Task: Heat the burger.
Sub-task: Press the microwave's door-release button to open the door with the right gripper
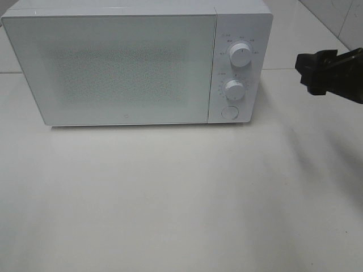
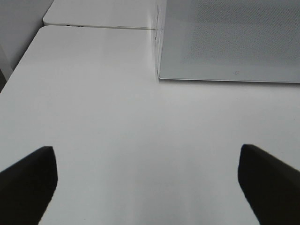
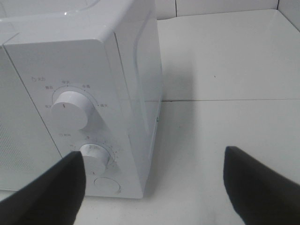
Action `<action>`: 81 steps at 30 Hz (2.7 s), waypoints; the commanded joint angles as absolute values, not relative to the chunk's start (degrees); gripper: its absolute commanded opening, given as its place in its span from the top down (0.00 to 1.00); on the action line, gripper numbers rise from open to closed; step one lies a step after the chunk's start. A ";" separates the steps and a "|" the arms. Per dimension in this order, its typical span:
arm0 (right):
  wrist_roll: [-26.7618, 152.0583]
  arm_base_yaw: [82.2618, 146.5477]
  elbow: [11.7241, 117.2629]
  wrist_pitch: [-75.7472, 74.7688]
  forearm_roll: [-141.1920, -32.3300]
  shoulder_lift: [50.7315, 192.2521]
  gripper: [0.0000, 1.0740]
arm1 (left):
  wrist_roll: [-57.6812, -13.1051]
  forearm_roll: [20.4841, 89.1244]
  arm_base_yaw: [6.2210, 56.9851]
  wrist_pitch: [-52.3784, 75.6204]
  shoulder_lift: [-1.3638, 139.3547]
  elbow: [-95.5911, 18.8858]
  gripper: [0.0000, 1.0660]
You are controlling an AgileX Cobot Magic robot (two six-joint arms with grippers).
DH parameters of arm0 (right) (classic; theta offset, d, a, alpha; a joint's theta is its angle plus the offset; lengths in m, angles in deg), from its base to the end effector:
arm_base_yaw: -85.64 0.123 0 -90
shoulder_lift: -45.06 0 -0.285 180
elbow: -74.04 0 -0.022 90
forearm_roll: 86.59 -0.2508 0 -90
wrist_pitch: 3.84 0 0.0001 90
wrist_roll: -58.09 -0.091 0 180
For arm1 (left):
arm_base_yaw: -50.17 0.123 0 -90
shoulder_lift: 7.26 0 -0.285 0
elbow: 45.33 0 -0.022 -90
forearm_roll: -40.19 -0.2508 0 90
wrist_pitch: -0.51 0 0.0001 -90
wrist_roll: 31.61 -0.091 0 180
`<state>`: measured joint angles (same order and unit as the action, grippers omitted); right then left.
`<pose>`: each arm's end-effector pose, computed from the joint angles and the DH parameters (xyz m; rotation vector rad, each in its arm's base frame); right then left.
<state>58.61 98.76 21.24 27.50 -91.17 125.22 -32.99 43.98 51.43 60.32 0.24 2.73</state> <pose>0.2335 0.0505 0.2305 -0.1207 1.7739 0.1713 -0.0060 -0.0053 0.2812 0.0050 2.0122 -0.0494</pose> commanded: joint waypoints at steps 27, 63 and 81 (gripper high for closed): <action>80.55 133.83 20.15 62.39 -135.46 148.48 0.29 | -32.81 44.43 51.54 59.92 -0.96 3.01 0.06; -5.22 135.72 20.15 55.40 -136.67 149.62 0.74 | -32.81 44.43 51.54 59.92 -0.96 3.01 0.06; -15.30 135.49 21.29 55.69 -136.61 154.44 1.00 | -32.81 44.43 51.54 59.92 -0.96 3.01 0.06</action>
